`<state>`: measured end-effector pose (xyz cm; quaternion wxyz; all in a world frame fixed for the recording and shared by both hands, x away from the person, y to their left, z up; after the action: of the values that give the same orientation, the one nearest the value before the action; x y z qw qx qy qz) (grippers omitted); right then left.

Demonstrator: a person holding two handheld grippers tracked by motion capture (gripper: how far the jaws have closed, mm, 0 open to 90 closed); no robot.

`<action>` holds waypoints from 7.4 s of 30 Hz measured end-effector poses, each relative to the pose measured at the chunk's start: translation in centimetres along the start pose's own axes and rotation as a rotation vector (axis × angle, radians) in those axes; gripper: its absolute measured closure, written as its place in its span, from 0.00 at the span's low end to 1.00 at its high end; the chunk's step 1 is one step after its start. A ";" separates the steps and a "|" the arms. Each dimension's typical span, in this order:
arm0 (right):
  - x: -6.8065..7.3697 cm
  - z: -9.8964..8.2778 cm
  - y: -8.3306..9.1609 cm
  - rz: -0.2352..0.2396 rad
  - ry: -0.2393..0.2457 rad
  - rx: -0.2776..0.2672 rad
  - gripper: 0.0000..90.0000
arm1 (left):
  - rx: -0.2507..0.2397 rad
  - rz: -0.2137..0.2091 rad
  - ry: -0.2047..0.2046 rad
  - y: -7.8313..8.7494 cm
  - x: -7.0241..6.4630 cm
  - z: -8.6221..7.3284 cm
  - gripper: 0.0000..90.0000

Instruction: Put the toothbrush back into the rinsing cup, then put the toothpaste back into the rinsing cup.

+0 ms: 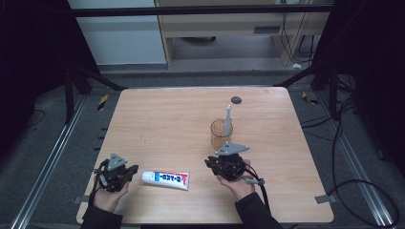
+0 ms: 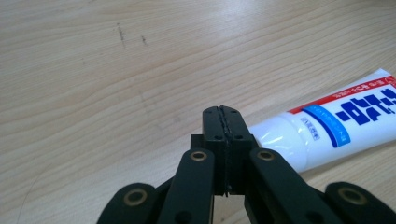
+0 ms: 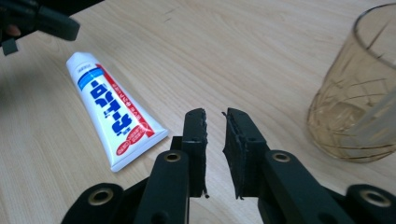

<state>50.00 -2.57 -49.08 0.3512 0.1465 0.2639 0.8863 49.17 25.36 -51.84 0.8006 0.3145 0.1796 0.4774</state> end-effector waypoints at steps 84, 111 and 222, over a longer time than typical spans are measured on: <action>-14.5 -6.6 11.6 -0.409 -0.246 -0.115 0.69 | 0.029 -0.114 -0.132 0.5 -3.7 1.8 0.94; -16.0 -8.1 10.5 -0.438 -0.218 -0.060 0.35 | 0.155 -0.211 -0.316 -1.9 -7.7 4.6 0.51; -16.3 -9.1 8.7 -0.472 -0.213 -0.020 0.17 | -0.318 -0.093 -0.010 -5.1 -9.1 20.0 0.76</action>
<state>52.81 -22.60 -52.75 0.5757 0.1697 0.2436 0.7619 59.84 8.97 -40.66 0.8623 0.1773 0.1122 0.4609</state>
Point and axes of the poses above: each handheld gripper's, and its own axes: y roughly backward along the jaws, z roughly out of its top, x roughly to its left, the point moved 9 cm from there along -y, roughly forward along the jaws, and after that the axes turned 1 degree about -z, right-handed, at the moved point
